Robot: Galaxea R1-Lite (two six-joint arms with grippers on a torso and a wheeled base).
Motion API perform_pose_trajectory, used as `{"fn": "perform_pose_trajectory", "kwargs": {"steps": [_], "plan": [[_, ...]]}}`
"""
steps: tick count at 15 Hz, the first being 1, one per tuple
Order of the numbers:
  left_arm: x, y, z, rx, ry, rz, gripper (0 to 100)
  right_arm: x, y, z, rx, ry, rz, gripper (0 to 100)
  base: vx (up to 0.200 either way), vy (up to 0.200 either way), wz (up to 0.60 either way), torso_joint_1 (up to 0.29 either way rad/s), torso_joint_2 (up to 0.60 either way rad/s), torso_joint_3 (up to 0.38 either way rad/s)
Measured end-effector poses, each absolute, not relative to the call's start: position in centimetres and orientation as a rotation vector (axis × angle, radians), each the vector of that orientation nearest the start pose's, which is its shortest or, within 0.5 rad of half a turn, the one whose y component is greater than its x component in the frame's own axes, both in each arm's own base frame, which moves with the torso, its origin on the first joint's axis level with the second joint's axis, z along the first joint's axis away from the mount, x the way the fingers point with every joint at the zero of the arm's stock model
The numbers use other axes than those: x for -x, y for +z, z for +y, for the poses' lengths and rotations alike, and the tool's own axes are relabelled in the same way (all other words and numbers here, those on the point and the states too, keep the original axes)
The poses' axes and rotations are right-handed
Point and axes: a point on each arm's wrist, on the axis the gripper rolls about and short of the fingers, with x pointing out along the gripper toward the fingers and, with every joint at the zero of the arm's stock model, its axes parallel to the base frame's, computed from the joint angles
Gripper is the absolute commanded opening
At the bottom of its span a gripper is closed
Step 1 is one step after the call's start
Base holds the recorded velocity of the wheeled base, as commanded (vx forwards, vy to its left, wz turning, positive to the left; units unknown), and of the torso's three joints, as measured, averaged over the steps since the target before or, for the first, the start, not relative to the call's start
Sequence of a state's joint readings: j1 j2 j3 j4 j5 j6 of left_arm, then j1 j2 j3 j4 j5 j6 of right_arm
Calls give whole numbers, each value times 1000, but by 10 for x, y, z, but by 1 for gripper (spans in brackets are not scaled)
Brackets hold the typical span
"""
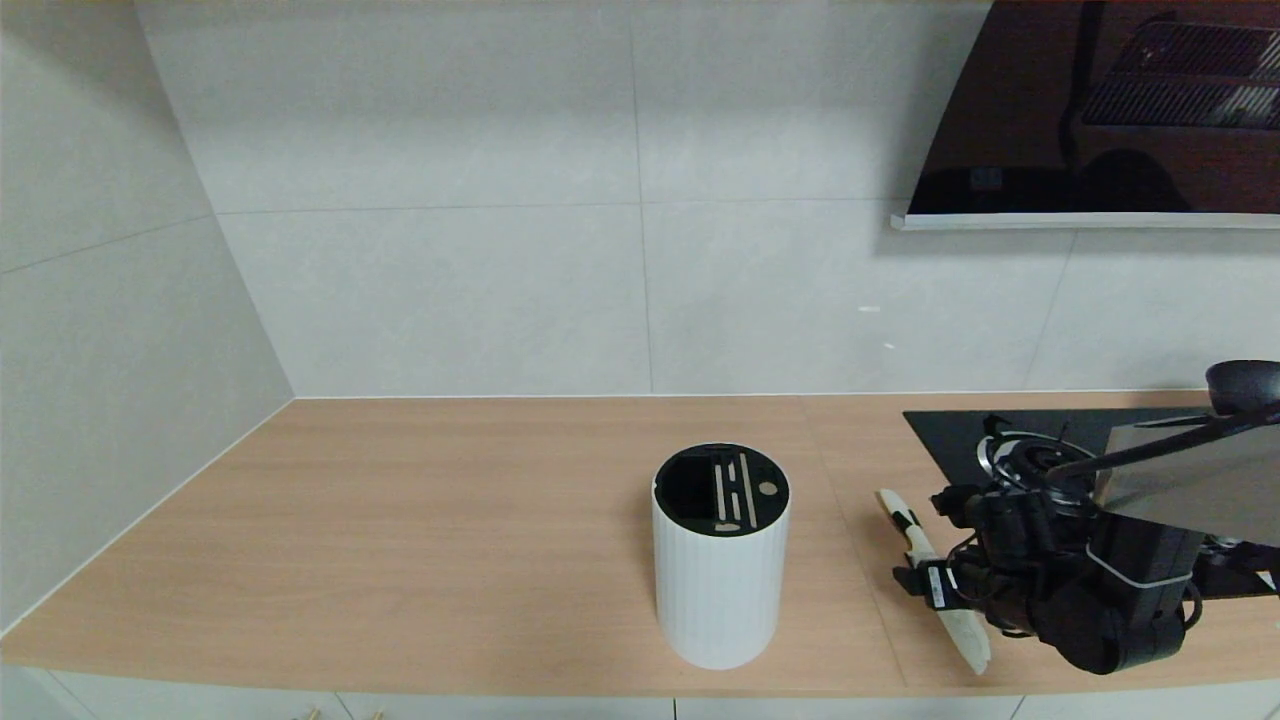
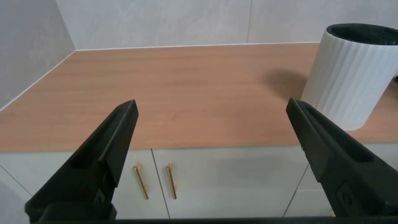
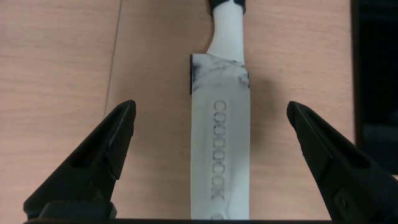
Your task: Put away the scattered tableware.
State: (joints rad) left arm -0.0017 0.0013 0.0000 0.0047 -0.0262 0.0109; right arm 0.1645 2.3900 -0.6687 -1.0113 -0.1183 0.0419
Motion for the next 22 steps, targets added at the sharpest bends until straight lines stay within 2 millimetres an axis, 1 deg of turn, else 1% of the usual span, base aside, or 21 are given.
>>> {"fn": "perform_pose_trajectory", "kwargs": {"steps": [8, 16, 17, 22], "plan": [[23, 75, -1, -11, -28, 6, 100, -354, -55, 55, 39, 18, 688, 100, 0, 0, 0, 0, 0, 0], [23, 75, -1, -11, -28, 6, 100, -357, -65, 55, 41, 14, 705, 100, 0, 0, 0, 0, 0, 0], [23, 75, -1, -11, -28, 6, 100, -357, -65, 54, 41, 13, 705, 0, 0, 0, 0, 0, 0, 0], [23, 75, -1, -11, -27, 6, 100, -360, -67, 54, 38, 9, 704, 0, 0, 0, 0, 0, 0, 0]]}}
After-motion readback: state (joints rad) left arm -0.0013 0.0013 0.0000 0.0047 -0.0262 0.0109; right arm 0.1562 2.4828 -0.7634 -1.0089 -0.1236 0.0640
